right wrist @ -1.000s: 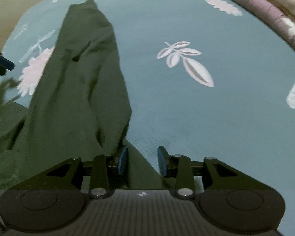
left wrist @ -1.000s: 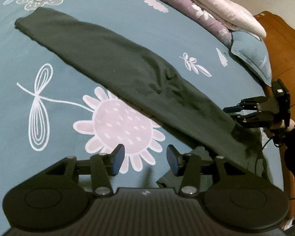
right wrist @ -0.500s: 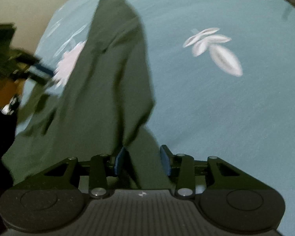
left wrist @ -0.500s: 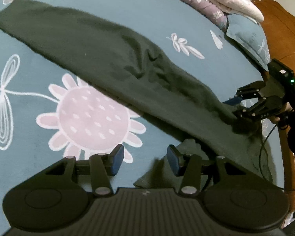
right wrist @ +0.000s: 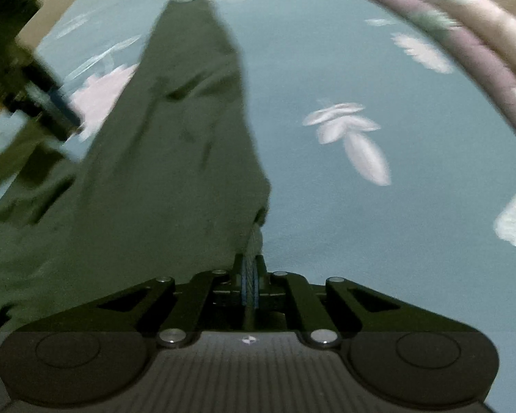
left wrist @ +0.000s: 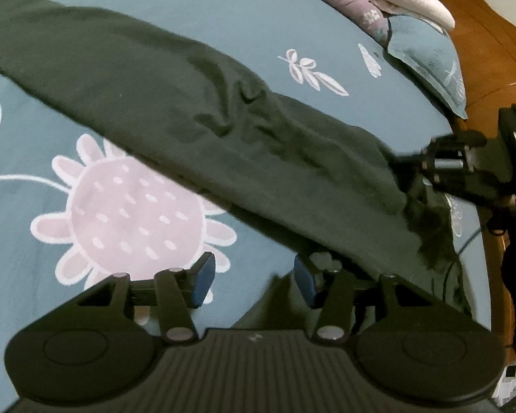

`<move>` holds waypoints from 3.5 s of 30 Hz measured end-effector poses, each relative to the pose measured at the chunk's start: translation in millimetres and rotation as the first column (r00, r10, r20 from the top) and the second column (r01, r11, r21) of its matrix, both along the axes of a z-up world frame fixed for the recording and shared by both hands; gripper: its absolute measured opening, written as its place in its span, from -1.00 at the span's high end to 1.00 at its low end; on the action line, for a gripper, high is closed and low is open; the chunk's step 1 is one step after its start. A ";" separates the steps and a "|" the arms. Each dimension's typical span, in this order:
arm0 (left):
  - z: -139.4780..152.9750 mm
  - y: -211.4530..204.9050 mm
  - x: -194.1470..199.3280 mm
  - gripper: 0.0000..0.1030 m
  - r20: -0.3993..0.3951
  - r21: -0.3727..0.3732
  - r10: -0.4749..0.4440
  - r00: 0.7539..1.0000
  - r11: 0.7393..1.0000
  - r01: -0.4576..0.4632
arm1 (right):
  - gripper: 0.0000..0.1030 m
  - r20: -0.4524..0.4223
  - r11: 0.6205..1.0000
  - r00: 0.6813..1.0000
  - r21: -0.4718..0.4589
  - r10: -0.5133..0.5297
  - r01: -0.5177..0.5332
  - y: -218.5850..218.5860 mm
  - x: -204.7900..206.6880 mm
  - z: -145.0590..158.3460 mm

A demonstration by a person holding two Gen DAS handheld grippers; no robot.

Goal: Fold clothes

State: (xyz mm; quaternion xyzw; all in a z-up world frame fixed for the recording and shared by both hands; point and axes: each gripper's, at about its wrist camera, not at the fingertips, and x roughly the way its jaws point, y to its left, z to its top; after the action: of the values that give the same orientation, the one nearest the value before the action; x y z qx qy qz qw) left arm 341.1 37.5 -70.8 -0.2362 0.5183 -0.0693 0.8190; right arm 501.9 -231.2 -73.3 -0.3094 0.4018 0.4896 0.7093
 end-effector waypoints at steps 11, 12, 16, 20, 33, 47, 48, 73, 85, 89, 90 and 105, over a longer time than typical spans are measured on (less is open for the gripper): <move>2.2 20.8 -2.5 0.00 0.029 -0.024 0.048 0.998 0.999 -0.047 | 0.86 0.045 0.954 0.955 -0.044 -0.294 0.295 -11.2 47.9 -18.9; 2.5 24.3 -3.1 0.00 0.030 -0.022 0.055 0.998 0.998 -0.054 | 0.86 0.036 0.952 0.952 -0.038 -0.303 0.304 -11.5 49.7 -15.3; 3.5 49.2 -6.9 -0.01 0.041 -0.024 0.115 0.993 0.993 -0.114 | 0.75 0.026 0.959 0.960 0.050 -0.280 0.278 -7.6 49.3 19.5; 1.5 76.4 -6.8 -0.02 0.050 -0.064 0.189 0.981 0.981 -0.185 | 0.74 -0.017 0.960 0.972 0.153 -0.235 0.235 18.9 53.2 49.6; 15.3 162.9 -23.2 -0.10 0.125 -0.069 0.387 0.914 0.922 -0.381 | 0.74 -0.125 0.981 0.992 0.188 -0.029 0.053 225.2 1.3 17.8; 12.0 213.6 47.2 -0.10 0.267 -0.058 0.304 0.914 0.952 -0.300 | 0.61 -0.218 0.996 0.976 0.084 -0.010 0.029 264.1 -66.9 8.5; 12.4 212.7 61.1 -0.10 0.288 -0.053 0.282 0.915 0.959 -0.279 | 0.61 -0.212 0.995 0.977 0.087 -0.019 0.038 264.6 -66.7 13.6; -24.4 274.2 3.4 -0.12 0.268 -0.120 0.411 0.871 0.912 -0.393 | 0.40 -0.051 0.972 0.996 0.221 -0.070 0.079 353.6 41.2 13.8; -45.3 324.3 22.9 -0.13 0.259 -0.298 0.574 0.777 0.812 -0.501 | 0.37 0.166 0.979 0.983 0.178 0.073 -0.102 382.1 4.8 -13.9; -53.4 330.0 31.9 -0.12 0.281 -0.347 0.592 0.755 0.796 -0.496 | 0.38 0.084 0.977 0.992 0.186 0.094 -0.109 395.0 17.8 -11.1; -53.5 329.0 33.4 -0.12 0.289 -0.340 0.588 0.755 0.801 -0.493 | 0.38 0.070 0.975 0.992 0.191 0.101 -0.113 401.0 21.6 -11.7; -49.4 329.4 33.3 0.89 0.331 -0.227 0.582 0.742 0.813 -0.536 | 0.91 -0.010 0.966 0.997 0.247 0.077 -0.073 423.0 23.2 -7.3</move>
State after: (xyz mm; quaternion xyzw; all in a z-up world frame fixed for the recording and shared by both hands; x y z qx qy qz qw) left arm 374.3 366.9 -120.1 -0.4099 0.2467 0.1045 0.8719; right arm 525.1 191.8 -80.6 -0.2292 0.3329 0.5652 0.7192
